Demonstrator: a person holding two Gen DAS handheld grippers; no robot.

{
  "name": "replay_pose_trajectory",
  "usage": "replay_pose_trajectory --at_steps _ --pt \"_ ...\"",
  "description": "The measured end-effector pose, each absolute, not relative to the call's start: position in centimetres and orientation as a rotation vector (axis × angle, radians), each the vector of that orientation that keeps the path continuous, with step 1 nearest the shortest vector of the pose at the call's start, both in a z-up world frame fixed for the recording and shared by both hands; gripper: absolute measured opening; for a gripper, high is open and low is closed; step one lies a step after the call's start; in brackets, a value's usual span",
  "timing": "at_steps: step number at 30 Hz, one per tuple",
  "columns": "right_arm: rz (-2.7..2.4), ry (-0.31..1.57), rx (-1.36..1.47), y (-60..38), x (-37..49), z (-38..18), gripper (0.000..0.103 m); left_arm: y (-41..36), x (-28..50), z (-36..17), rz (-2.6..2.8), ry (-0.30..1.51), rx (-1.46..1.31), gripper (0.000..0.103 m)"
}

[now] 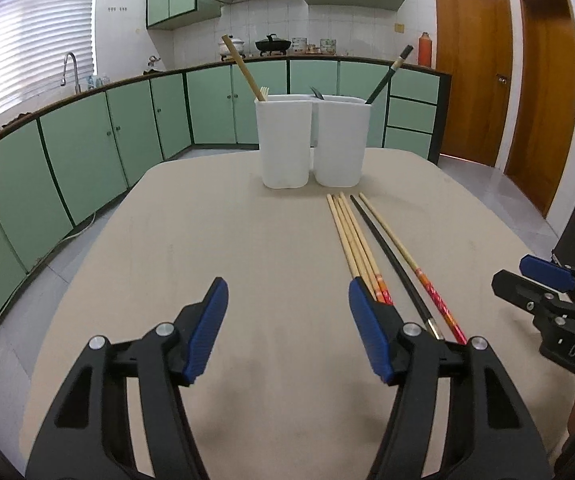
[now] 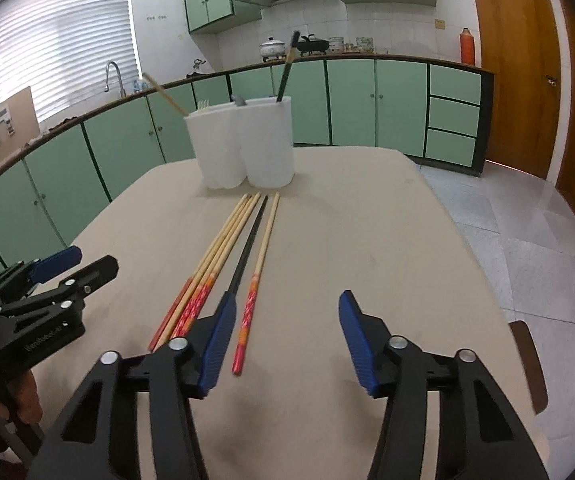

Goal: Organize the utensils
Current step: 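Grasp a red-patterned chopstick with the left tool while the right tool grasps a red-orange chopstick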

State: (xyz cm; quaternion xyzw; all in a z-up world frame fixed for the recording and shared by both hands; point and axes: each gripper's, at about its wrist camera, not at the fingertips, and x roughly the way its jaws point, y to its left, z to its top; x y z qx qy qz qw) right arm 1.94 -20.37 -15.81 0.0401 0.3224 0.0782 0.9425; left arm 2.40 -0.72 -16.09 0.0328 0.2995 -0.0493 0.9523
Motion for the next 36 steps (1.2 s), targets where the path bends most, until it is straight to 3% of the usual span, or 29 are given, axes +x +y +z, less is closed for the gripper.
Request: replay_pose_trajectory --at_steps 24,36 --pt "0.198 0.757 0.012 -16.5 1.8 -19.4 0.007 -1.7 2.1 -17.8 -0.146 0.657 0.037 0.058" --pt "0.192 0.756 0.035 -17.6 1.9 -19.1 0.006 -2.9 2.3 -18.8 -0.192 0.716 0.071 0.059"
